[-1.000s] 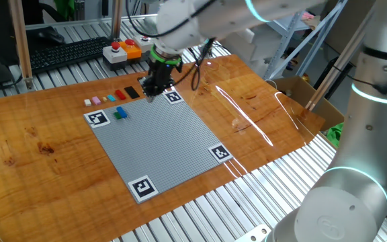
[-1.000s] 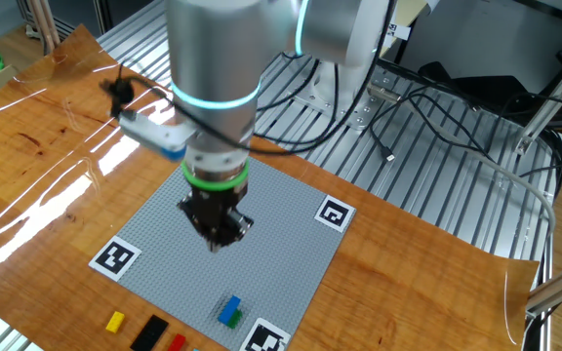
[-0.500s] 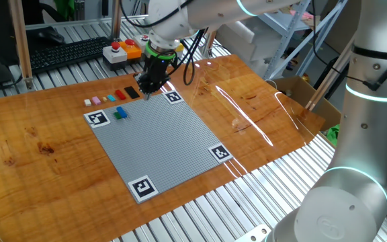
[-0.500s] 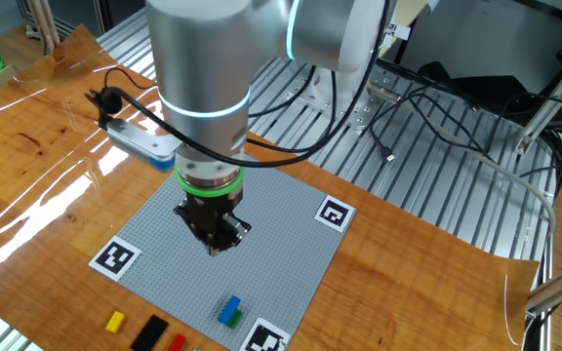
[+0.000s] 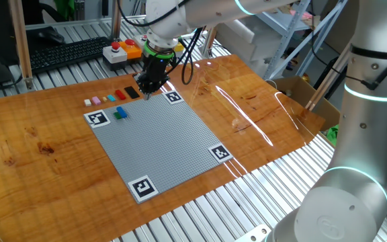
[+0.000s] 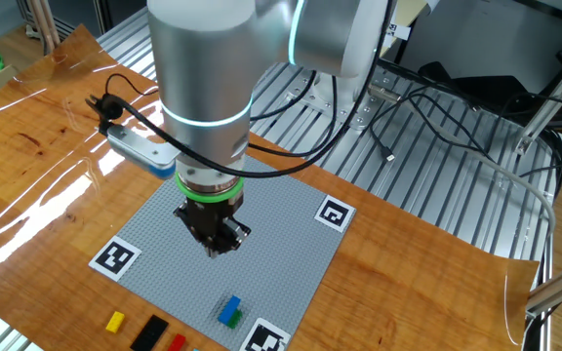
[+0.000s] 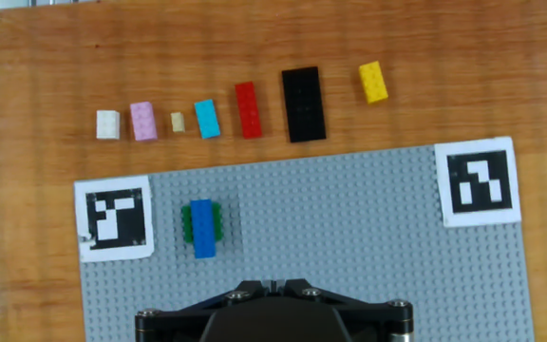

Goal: Stack small Lego blocks one on top of the other

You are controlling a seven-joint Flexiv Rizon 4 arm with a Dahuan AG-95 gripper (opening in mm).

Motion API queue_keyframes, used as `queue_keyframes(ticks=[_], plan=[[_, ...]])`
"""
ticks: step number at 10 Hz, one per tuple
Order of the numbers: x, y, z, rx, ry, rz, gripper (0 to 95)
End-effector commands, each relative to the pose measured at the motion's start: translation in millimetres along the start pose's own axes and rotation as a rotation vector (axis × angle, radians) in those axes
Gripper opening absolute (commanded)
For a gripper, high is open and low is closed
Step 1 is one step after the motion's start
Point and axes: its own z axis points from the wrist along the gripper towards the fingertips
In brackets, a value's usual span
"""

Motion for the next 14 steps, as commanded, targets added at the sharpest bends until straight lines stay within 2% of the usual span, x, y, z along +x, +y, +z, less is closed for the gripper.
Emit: queue_keyframes(ticks=[1,6,7,10,11,12,13,14], plan=[[1.8,-0.2,-2.0,-0.025,0.015,-0.049,0.0],[1.8,-0.2,-2.0,-0.021,0.012,-0.027,0.0],[1.8,-0.2,-2.0,-0.007,0.027,-0.018,0.0],[1.8,-0.2,-2.0,-0.018,0.029,-0.012,0.0],[1.3,0.2,-0.4,-0.020,0.012,-0.004,0.0],[-1.1,1.6,4.7,-0.020,-0.007,0.000,19.0],[-4.3,2.8,7.9,-0.022,-0.008,0.003,19.0],[-12.8,5.1,13.0,-0.022,-0.010,0.003,19.0]])
